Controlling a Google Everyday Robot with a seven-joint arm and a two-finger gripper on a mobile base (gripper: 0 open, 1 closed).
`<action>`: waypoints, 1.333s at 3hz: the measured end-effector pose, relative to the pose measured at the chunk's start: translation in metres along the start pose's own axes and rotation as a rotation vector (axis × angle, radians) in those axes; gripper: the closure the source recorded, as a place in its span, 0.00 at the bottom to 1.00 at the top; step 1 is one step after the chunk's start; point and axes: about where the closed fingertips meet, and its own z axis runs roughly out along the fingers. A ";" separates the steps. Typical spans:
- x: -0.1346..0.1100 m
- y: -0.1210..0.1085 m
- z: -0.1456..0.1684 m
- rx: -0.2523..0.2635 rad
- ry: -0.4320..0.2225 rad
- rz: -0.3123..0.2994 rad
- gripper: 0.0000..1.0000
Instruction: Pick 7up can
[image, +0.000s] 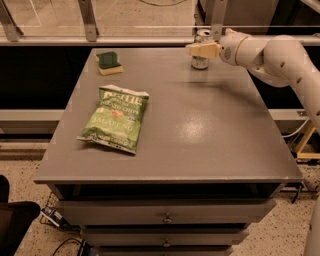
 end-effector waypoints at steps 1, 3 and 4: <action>0.012 -0.006 0.003 -0.009 -0.045 0.051 0.00; 0.026 -0.012 0.008 -0.019 -0.075 0.103 0.39; 0.026 -0.010 0.010 -0.023 -0.075 0.104 0.62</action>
Offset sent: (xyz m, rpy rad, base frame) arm 0.0183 -0.0260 -0.0406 0.1973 -0.0015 0.0026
